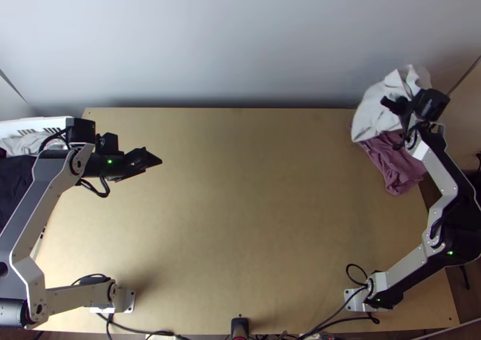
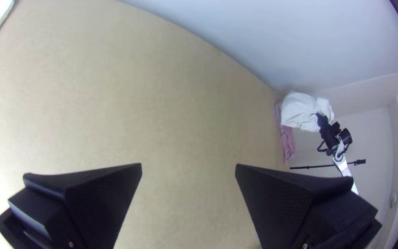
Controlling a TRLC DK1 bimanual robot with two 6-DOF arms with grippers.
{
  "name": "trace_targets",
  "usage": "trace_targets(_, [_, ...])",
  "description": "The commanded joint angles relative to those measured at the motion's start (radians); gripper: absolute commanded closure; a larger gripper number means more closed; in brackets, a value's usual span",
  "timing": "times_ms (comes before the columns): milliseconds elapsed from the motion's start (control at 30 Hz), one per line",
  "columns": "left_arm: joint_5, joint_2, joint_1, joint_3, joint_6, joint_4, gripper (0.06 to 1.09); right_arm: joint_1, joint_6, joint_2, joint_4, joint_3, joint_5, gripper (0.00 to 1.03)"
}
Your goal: Fold the t-shirt
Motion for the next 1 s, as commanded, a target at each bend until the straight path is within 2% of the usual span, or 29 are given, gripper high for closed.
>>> trace_targets(0, [0.011, -0.011, 0.014, -0.016, 0.022, -0.001, 0.1, -0.109, -0.052, 0.075, 0.059, -0.114, 0.002, 0.99])
trace_targets(133, [0.026, -0.023, 0.014, -0.01, 0.019, -0.001, 0.1, -0.155, -0.132, 0.084, 0.067, -0.179, 0.002, 0.98])
trace_targets(300, [0.032, -0.037, 0.014, -0.01, 0.019, -0.002, 0.1, -0.19, -0.276, 0.053, 0.068, -0.298, 0.007, 0.97])
trace_targets(467, [0.038, -0.052, 0.009, -0.011, 0.013, -0.01, 0.1, -0.238, -0.379, 0.013, 0.189, -0.424, 0.01, 0.96])
trace_targets(633, [0.04, -0.078, 0.003, -0.013, -0.001, -0.016, 0.1, -0.261, -0.459, -0.008, 0.191, -0.479, 0.008, 0.93])
trace_targets(667, [0.04, -0.083, 0.003, -0.014, -0.001, -0.021, 0.1, -0.265, -0.465, -0.014, 0.191, -0.492, 0.01, 0.83])
trace_targets(700, [0.04, -0.09, 0.005, -0.016, -0.001, -0.022, 0.1, -0.275, -0.463, -0.022, 0.191, -0.504, 0.008, 0.52])
trace_targets(733, [0.04, -0.095, 0.005, -0.017, -0.001, -0.022, 0.1, -0.284, -0.459, -0.023, 0.191, -0.508, 0.008, 0.15])
trace_targets(767, [0.04, -0.098, 0.005, -0.019, -0.001, -0.024, 0.1, -0.29, -0.451, -0.026, 0.188, -0.513, 0.007, 0.03])
trace_targets(900, [0.04, -0.106, 0.008, -0.023, -0.001, -0.025, 0.1, -0.29, -0.444, -0.1, 0.194, -0.565, -0.024, 0.03])
trace_targets(967, [0.04, -0.107, 0.008, -0.025, -0.001, -0.027, 0.1, -0.288, -0.404, -0.146, 0.212, -0.573, -0.052, 0.03])
